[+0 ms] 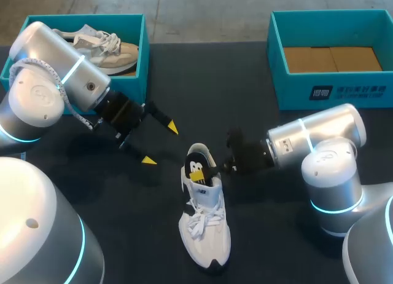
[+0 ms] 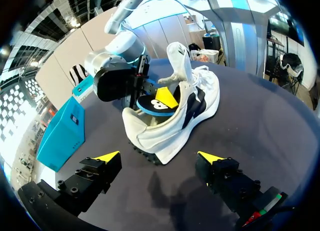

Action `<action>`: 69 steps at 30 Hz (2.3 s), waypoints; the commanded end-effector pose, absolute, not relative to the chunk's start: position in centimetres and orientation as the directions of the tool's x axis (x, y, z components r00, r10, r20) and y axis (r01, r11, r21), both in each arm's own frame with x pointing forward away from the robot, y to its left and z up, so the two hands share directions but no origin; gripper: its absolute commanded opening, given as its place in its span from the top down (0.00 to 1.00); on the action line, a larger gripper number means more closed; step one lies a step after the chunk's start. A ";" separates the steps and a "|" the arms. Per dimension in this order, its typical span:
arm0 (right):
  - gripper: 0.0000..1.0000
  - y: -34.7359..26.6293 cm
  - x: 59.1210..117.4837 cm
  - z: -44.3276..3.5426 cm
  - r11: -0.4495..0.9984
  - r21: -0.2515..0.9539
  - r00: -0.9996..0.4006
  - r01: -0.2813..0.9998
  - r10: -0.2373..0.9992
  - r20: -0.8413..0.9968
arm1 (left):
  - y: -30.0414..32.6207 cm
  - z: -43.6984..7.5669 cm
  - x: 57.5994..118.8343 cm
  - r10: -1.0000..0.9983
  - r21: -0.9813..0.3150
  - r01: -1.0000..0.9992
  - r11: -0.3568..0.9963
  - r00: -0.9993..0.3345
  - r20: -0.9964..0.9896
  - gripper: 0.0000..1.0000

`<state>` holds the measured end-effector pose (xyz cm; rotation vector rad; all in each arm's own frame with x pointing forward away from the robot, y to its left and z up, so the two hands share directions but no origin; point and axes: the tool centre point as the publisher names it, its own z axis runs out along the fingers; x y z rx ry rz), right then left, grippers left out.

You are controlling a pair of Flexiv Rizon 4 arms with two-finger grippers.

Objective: Take the shoe out of the shoebox, open the shoe tongue, remove and reinsert the insole, then place the shoe into the shoebox

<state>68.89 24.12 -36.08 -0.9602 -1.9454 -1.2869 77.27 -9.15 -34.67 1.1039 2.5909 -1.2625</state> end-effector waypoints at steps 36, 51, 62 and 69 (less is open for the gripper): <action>1.00 23.7 70.5 -33.9 0.235 0.577 -0.623 0.782 0.314 0.717 | -9.2 -34.7 77.3 0.579 -0.665 0.623 0.412 -0.742 -0.337 0.00; 1.00 24.6 70.3 -34.9 0.276 0.455 -0.532 0.846 0.386 0.754 | -9.2 -34.7 77.3 0.579 -0.665 0.623 0.412 -0.742 -0.337 0.00; 1.00 24.5 68.0 -36.5 0.264 0.386 -0.465 0.884 0.408 0.786 | -9.2 -34.7 77.3 0.579 -0.665 0.623 0.412 -0.742 -0.337 0.00; 1.00 24.3 67.4 -36.7 0.261 0.386 -0.464 0.885 0.425 0.777 | -9.2 -34.7 77.3 0.579 -0.665 0.623 0.412 -0.742 -0.337 0.00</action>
